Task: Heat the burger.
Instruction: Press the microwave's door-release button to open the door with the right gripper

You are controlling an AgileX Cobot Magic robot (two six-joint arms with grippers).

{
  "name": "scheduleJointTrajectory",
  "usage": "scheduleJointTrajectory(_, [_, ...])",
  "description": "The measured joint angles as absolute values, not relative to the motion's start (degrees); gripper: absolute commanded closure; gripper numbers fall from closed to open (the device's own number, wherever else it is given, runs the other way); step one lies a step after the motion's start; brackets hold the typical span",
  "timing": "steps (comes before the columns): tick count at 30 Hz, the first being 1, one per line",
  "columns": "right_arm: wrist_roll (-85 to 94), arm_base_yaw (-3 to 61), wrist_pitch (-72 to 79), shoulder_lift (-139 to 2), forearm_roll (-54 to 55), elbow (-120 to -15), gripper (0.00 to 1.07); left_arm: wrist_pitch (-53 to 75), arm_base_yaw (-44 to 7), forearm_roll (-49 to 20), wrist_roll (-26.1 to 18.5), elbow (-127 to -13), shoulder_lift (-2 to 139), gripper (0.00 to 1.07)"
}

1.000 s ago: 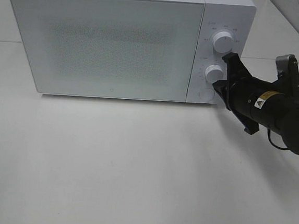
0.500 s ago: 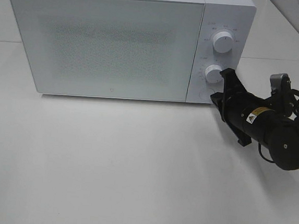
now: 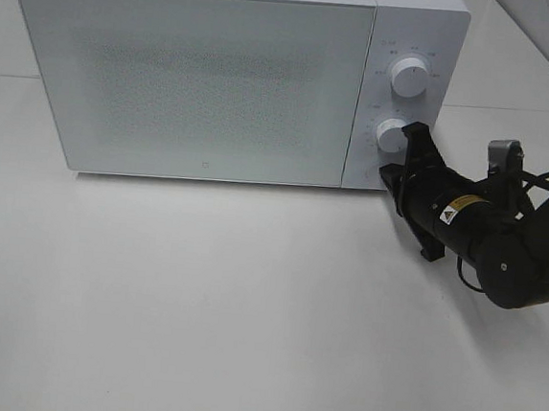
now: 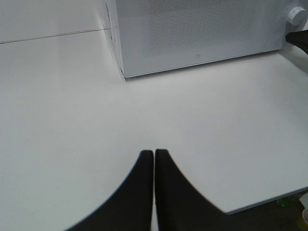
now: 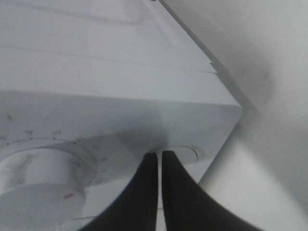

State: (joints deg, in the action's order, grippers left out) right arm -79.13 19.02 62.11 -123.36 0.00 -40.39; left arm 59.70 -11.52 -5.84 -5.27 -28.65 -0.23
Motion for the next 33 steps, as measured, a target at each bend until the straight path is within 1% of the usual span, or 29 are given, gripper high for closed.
scheduleJointTrajectory(8, [-79.2,19.5,56.2,-123.6,-0.7,-43.5,1.07,59.7,-11.5,-5.8,-5.3,-28.6,-0.2,1.06])
scheduleJointTrajectory(18, [-79.1,19.5,53.4,-123.8,-1.3,-45.0,1.07,59.7,-11.5,-5.8,-5.3,-28.6,-0.2,1.06])
scheduleJointTrajectory(33, [-79.2,19.7,50.4,-124.0,0.7,-47.5,1.07,59.7,-11.5,-5.8,-5.3,-28.6,-0.2,1.06])
